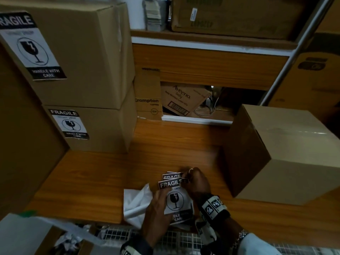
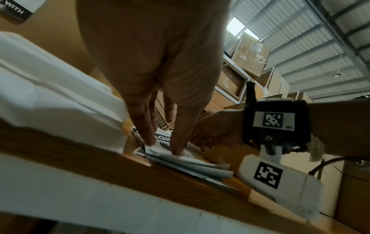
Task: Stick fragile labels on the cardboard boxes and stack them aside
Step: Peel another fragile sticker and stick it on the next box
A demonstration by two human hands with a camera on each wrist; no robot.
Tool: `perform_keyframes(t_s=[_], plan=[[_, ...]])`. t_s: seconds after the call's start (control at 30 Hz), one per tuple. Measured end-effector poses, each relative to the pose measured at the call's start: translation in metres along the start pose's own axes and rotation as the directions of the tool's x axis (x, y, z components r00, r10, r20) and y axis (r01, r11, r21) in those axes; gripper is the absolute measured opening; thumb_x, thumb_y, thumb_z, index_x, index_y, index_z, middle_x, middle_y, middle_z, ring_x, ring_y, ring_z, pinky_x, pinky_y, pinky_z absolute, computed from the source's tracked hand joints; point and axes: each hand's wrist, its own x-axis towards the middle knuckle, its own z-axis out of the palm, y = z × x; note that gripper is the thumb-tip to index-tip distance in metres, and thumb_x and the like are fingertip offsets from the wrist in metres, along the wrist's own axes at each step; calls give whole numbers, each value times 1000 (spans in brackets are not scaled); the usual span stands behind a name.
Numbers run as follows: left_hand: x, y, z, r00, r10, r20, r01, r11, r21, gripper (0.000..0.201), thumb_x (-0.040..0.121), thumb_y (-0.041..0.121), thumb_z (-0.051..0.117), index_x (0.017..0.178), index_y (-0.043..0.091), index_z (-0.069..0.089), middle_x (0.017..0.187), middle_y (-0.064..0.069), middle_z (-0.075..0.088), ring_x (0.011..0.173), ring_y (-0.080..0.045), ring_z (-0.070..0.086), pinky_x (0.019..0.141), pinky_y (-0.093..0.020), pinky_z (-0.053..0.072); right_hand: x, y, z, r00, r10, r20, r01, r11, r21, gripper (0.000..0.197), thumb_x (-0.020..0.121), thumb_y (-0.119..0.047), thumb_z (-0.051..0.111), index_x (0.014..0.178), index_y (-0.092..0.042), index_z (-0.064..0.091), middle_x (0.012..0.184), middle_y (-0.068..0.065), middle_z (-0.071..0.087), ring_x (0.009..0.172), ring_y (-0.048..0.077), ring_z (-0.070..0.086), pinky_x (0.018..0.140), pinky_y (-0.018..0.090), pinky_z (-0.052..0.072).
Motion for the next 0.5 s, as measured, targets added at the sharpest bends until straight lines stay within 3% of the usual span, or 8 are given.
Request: perform_keyframes(t_s=[0.17,0.23,0.3,0.37,0.4,0.47,0.5], plan=[[-4,0,2,1000,-27,1,27,1000,6,93,74,4,83,140,48,34,145,18,35,132,-7,47,106,-22,48,-5,-2,3,995,-96,-2,96,995,-36,20,89,-15,71,98,-31,63,109,-11,58,102,12,60,83,19,42],[-5,1,3,1000,-9,-28,9,1000,16,93,72,8,87,135,52,35,143,20,33,130,-7,48,104,-24,50,-8,-2,1,988,-149,-32,147,988,-48,22,91,-14,71,93,-34,61,103,-17,51,94,4,57,76,10,37],[-6,7,-1,996,-22,-88,27,998,63,87,71,13,89,136,46,42,148,17,30,132,-7,45,104,-25,50,-12,-3,-4,979,-198,-50,196,980,-37,32,91,-13,70,82,-39,55,97,-23,46,81,-5,52,68,5,38],[-4,15,-9,982,-62,-178,82,991,108,81,72,10,88,137,36,48,152,10,30,134,-7,41,102,-20,50,-20,-3,-9,974,-215,-76,217,976,31,39,90,-9,71,77,-41,52,93,-23,51,80,-7,55,68,7,42],[-2,19,-13,974,-72,-215,98,988,116,80,72,9,88,137,33,49,151,8,32,131,-6,40,96,-13,47,-23,-1,-11,975,-205,-91,213,973,91,40,88,-6,72,78,-40,55,92,-21,56,81,-6,57,69,9,43],[5,24,-19,964,-73,-257,106,987,118,78,73,9,87,138,31,49,150,7,37,124,-2,41,83,-2,37,-28,5,-15,980,-161,-114,184,954,237,33,86,0,73,79,-30,63,88,-14,66,83,0,63,72,13,47],[8,25,-20,960,-71,-271,104,989,107,77,76,11,86,139,30,47,148,7,40,122,-3,44,82,-3,37,-31,8,-16,985,-136,-106,163,936,313,29,85,2,73,80,-26,65,88,-13,69,83,2,65,74,15,49]])
